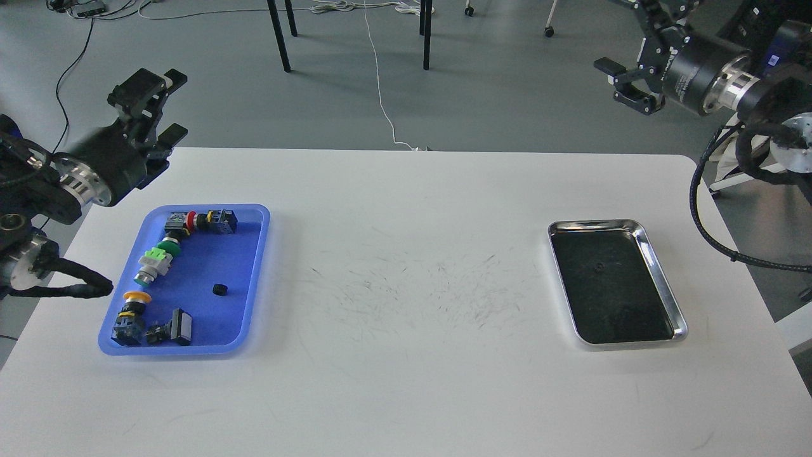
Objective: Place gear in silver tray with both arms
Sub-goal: 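Raise the right gripper away from the silver tray, then lower the left gripper into the blue tray and grasp another black part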
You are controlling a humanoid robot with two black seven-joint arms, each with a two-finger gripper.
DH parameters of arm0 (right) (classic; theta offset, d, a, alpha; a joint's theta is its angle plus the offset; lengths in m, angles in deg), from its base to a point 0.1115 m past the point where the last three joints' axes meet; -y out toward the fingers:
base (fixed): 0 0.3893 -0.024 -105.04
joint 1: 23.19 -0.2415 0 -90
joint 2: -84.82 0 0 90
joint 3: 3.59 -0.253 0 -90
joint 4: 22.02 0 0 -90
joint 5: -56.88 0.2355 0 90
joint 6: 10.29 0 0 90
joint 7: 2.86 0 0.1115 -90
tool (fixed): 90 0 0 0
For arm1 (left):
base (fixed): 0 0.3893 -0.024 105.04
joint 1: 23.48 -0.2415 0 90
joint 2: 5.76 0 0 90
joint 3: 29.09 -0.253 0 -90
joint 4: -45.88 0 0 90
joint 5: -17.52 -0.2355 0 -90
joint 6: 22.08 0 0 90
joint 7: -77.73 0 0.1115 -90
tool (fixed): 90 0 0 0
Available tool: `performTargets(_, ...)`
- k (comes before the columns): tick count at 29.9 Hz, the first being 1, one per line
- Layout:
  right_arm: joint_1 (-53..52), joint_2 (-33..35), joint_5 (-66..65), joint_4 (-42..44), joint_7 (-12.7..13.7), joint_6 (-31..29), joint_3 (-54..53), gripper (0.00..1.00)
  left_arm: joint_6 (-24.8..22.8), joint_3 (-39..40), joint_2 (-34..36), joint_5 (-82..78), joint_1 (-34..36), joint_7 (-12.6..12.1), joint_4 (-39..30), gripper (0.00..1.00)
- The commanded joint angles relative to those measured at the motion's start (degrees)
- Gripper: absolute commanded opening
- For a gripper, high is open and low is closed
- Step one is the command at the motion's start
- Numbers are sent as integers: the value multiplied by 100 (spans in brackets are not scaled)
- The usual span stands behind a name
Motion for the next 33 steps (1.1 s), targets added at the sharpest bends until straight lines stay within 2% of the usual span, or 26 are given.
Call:
performTargets(1, 935, -94, 1267, -10, -19, -252, -664, 94, -2, -865, 760, -842, -31, 123, -470, 98)
performTargets(3, 1409, -217, 1497, -18, -97, -399, -831, 94, 24, -1226, 910, -1510, -31, 281, -480, 98)
performTargets(6, 1902, -542, 1550, -36, -265, -399, -998, 95, 60, -1368, 884, -2529, -57, 290, -427, 98)
performTargets(8, 2088, -700, 1550, -36, -274, -399, -1078, 95, 138, -1447, 815, -3267, -92, 282, -349, 98)
performTargets(13, 2255, -1009, 1436, -10, -274, -399, -877, 96, 604, -1737, 130, -5087, -101, 264, 283, 98)
performTargets(17, 2247, -1018, 1375, -9, -283, -399, -551, 96, 675, -1755, -459, -6020, -145, 343, 1048, 97)
performTargets(23, 2247, -1009, 1339, 26, -283, -399, -524, 96, 771, -1755, -768, -6566, -242, 396, 1462, 95)
performTargets(28, 2247, -1009, 1252, 17, -283, -399, -524, 96, 1009, -1764, -979, -7041, -417, 641, 1936, 83)
performTargets(31, 2255, -1009, 1252, 17, -283, -399, -524, 96, 1088, -1764, -979, -7112, -505, 730, 2007, 74)
performTargets(33, 2247, -1009, 1252, 17, -283, -399, -524, 96, 1132, -1764, -988, -7173, -541, 765, 2025, 72)
